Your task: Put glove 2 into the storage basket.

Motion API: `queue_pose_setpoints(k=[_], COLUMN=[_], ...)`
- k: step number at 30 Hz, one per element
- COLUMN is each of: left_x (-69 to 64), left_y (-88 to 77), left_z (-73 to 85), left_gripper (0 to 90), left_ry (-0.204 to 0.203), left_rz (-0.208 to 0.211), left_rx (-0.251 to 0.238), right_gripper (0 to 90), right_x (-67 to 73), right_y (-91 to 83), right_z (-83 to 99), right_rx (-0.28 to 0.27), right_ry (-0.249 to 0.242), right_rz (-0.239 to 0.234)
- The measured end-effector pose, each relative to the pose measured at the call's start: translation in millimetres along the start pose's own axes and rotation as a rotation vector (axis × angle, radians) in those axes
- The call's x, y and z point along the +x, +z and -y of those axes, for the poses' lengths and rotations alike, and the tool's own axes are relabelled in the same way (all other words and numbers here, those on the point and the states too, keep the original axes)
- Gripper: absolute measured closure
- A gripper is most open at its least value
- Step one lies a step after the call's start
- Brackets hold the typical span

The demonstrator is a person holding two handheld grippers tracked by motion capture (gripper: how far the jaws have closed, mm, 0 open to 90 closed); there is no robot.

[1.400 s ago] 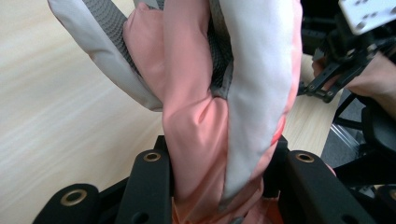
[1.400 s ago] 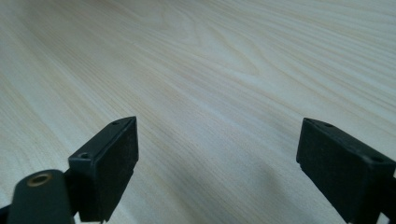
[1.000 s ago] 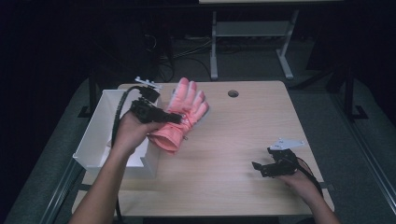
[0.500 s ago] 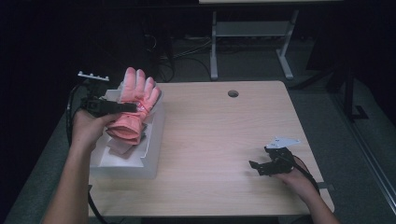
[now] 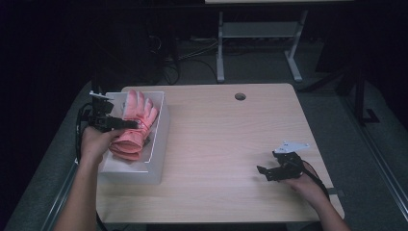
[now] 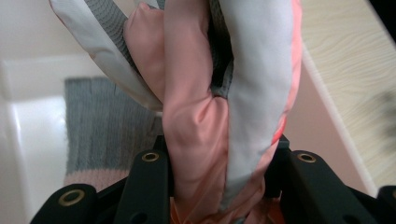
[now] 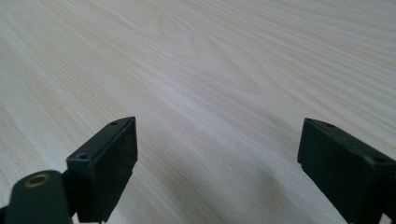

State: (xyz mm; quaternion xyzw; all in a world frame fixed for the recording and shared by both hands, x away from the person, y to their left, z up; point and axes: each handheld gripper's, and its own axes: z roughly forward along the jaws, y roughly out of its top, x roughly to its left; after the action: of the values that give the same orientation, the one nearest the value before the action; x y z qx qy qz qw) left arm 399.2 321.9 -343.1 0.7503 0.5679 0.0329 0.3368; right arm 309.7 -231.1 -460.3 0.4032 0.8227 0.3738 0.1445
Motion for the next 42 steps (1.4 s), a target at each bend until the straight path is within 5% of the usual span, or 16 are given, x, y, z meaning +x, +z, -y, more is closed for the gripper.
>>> queue_pose_setpoints(k=[8, 16, 20, 29, 42], left_x=[8.1, 12.4, 13.3, 14.3, 8.4], left_y=[36.6, 55.7, 59.5, 48.6, 2.4], left_z=[14.3, 25.7, 28.7, 25.6, 3.2], left_gripper=[62.2, 58.9, 50.5, 17.9, 14.9], left_ry=[-0.022, -0.023, -0.019, 0.015, 0.064], left_rz=[0.001, 0.01, 0.023, 0.043, 0.034], left_rx=[0.072, 0.115, 0.118, 0.091, -0.012], right_gripper=[11.8, 11.8, 11.8, 11.8, 11.8], right_x=[0.0, 0.0, 0.6, -0.7, -2.4], right_y=[-0.5, -0.2, 0.7, 1.0, -3.5], right_z=[-0.1, 0.2, 0.3, 1.6, 4.8], right_rx=[0.0, 0.0, 0.002, 0.008, 0.008], right_ry=[-0.003, -0.006, -0.007, -0.002, 0.01], right_rz=[0.0, 0.001, 0.0, -0.007, 0.003])
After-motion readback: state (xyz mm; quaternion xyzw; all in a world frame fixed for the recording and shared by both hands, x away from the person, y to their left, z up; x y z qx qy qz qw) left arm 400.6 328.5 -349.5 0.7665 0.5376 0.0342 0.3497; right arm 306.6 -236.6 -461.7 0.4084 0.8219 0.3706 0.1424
